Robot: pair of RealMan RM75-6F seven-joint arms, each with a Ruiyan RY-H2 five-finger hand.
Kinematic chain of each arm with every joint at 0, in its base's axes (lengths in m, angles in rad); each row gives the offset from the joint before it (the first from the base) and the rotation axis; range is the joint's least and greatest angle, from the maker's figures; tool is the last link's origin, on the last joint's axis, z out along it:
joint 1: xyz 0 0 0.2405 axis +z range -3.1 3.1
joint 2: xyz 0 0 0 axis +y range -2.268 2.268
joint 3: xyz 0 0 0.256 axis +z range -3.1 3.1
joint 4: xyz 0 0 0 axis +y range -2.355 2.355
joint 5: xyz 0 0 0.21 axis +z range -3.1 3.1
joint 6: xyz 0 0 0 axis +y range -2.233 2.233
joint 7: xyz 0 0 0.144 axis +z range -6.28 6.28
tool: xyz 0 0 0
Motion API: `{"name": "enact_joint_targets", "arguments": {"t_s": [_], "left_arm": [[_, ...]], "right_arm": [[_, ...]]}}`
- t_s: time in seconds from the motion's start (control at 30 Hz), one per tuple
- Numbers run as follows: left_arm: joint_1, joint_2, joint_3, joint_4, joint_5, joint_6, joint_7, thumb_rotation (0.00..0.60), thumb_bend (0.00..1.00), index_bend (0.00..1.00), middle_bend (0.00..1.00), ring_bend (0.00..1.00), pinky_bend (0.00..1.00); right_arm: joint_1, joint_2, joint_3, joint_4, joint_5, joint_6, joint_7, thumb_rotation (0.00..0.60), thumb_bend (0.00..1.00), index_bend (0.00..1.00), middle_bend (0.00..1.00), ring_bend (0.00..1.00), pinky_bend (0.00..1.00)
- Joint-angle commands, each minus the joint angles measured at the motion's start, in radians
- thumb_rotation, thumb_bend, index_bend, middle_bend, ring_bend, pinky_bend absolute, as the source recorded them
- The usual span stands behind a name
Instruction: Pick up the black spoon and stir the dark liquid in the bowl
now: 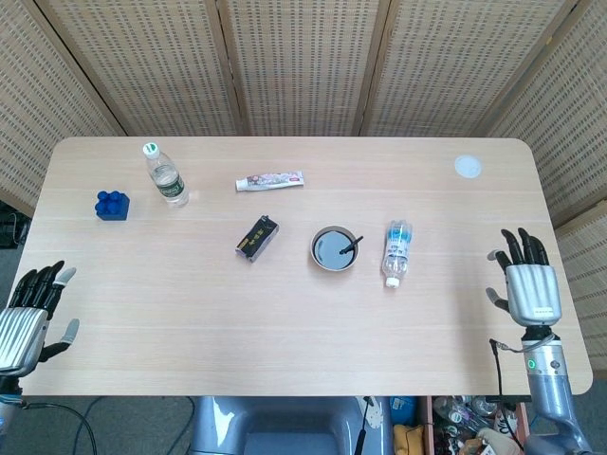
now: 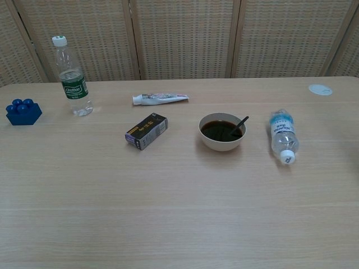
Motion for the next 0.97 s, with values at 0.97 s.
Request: {"name": "enact_joint_targets", "arguments": {"t_s": [0.97], "left_arm": [[0.001, -0.017, 0.012, -0.009, 0.009, -0.010, 0.036, 0.600, 0.44, 0.00, 0.00, 0.00, 0.00]], "right_arm": [[-0.106, 0.013, -0.034, -0.123, -0.107, 0.026, -0.014, 0.600, 0.31, 0.42, 0.20, 0.07, 0.15]]}}
